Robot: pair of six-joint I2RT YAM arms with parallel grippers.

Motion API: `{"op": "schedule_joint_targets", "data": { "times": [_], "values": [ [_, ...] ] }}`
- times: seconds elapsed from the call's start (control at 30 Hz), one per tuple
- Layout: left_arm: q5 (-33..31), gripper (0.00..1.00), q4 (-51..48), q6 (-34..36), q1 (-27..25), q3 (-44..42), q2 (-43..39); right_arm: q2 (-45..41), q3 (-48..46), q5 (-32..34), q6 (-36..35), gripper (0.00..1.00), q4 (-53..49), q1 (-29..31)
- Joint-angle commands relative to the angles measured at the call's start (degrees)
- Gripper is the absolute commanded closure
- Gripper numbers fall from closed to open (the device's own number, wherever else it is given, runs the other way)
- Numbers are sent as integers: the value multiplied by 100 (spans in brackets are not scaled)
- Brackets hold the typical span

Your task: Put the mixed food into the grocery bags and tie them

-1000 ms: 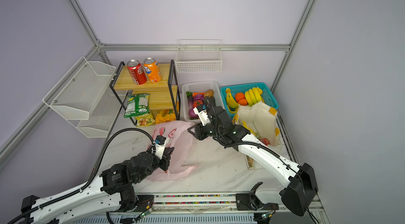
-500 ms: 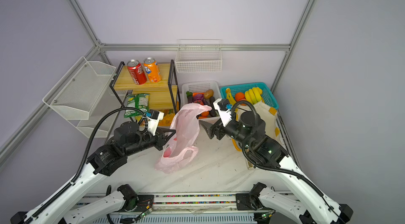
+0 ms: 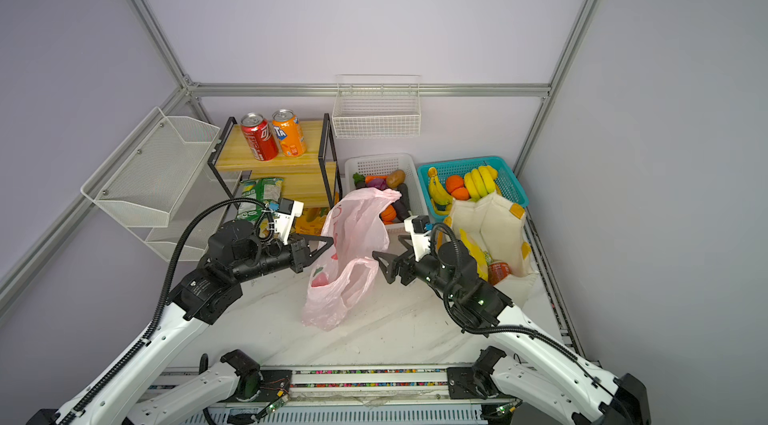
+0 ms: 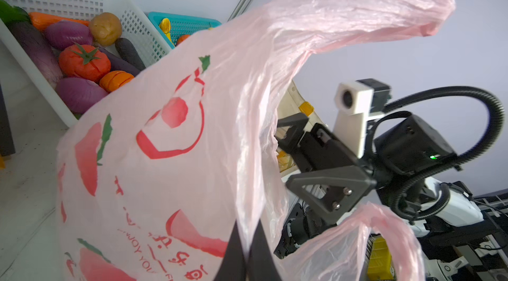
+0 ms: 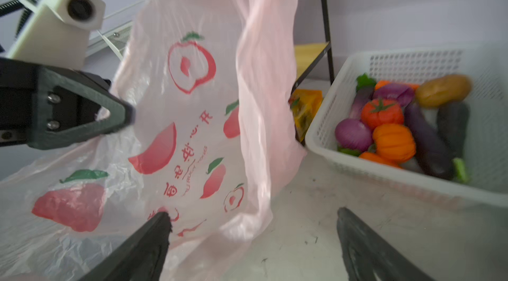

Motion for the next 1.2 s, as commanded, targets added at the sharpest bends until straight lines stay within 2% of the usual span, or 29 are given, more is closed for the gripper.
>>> {"op": "schedule_joint_targets", "data": {
  "times": [0.0, 0.2, 0.3, 0.37, 0.43, 0.47, 0.57, 0.63, 0.7, 0.77, 0.87, 0.93, 1.07, 1.17],
  "values": [
    [279, 100, 503, -260, 27, -296, -33, 212, 59, 94, 751, 6, 942, 145],
    [210, 100, 387, 59, 28, -382, 14, 841, 456, 691, 682, 12, 933, 147],
    [150, 100, 334, 186, 38, -410, 39, 1142, 645, 775, 543, 19, 934, 149],
    [173, 100, 404, 172, 35, -439, 63, 1466, 758, 819, 554, 32, 896, 152],
    [106, 100, 352, 213, 45, -409, 73, 1694, 833, 934, 630, 52, 725, 147],
    [-6, 100, 203, 273, 54, -357, 54, 1697, 883, 1146, 622, 59, 469, 143],
    [-966, 100, -818, 781, 79, -1, -120, 1492, 1086, 2347, 360, 75, -786, 143],
    [-1876, 100, -1417, 1136, 81, 179, -269, 1333, 1144, 2854, 316, 90, -1425, 139],
    [-2267, 100, -1672, 1342, 80, 243, -330, 1254, 1127, 2696, 341, 92, -1577, 139],
    [-2358, 100, -1762, 1422, 80, 293, -277, 1300, 1148, 2392, 342, 92, -1513, 139],
    [-2000, 100, -1618, 1375, 80, 312, -135, 1472, 1179, 1556, 291, 90, -1098, 139],
    [-1909, 100, -1570, 1358, 84, 347, -73, 1616, 1220, 1380, 382, 88, -974, 139],
    [-2154, 100, -1828, 1328, 339, 551, -136, 2040, 1578, 2417, 143, 87, -1759, 121],
    [-1921, 100, -1815, 1157, 730, 494, -285, 2243, 1701, 2376, 21, 86, -1688, 69]
  ]
}}
